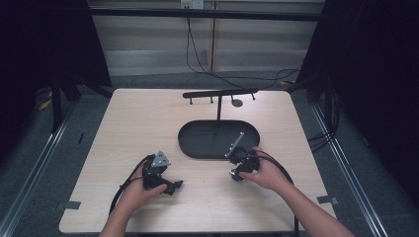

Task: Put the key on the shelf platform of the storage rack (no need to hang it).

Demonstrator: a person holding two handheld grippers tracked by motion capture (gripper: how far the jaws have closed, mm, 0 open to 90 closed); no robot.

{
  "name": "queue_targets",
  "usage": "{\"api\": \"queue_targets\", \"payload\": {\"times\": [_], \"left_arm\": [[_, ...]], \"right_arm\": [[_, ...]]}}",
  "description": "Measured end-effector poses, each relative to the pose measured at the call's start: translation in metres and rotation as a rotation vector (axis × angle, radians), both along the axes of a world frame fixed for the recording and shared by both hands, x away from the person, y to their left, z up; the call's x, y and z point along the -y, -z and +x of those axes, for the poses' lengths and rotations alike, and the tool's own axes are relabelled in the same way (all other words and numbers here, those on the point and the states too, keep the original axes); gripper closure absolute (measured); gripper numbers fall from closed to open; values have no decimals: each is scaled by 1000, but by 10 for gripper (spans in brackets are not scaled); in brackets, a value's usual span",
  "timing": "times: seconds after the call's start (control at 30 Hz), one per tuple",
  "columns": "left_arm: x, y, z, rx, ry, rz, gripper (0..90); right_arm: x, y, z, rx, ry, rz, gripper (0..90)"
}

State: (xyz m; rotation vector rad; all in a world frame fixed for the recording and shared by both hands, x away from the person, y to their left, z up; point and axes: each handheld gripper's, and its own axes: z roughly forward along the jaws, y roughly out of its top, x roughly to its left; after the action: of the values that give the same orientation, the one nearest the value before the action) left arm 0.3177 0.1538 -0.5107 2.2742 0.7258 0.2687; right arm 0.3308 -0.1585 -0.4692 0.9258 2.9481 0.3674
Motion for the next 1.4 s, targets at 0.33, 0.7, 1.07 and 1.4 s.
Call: {"api": "queue_targets", "payload": {"times": [0.33,0.7,1.07,1.4], "left_arm": [[0,0,0,0,1,-1,0],[0,0,0,0,1,0,0],[0,0,0,1,1,0,0],[0,0,0,1,1,0,0]], "right_arm": [[-3,-2,0,-32,-15,-33,684],[5,-14,3,-43,-20,3,685],[14,-30,7,-38,-10,17,685],[16,-38,10,-38,-8,12,685]]}}
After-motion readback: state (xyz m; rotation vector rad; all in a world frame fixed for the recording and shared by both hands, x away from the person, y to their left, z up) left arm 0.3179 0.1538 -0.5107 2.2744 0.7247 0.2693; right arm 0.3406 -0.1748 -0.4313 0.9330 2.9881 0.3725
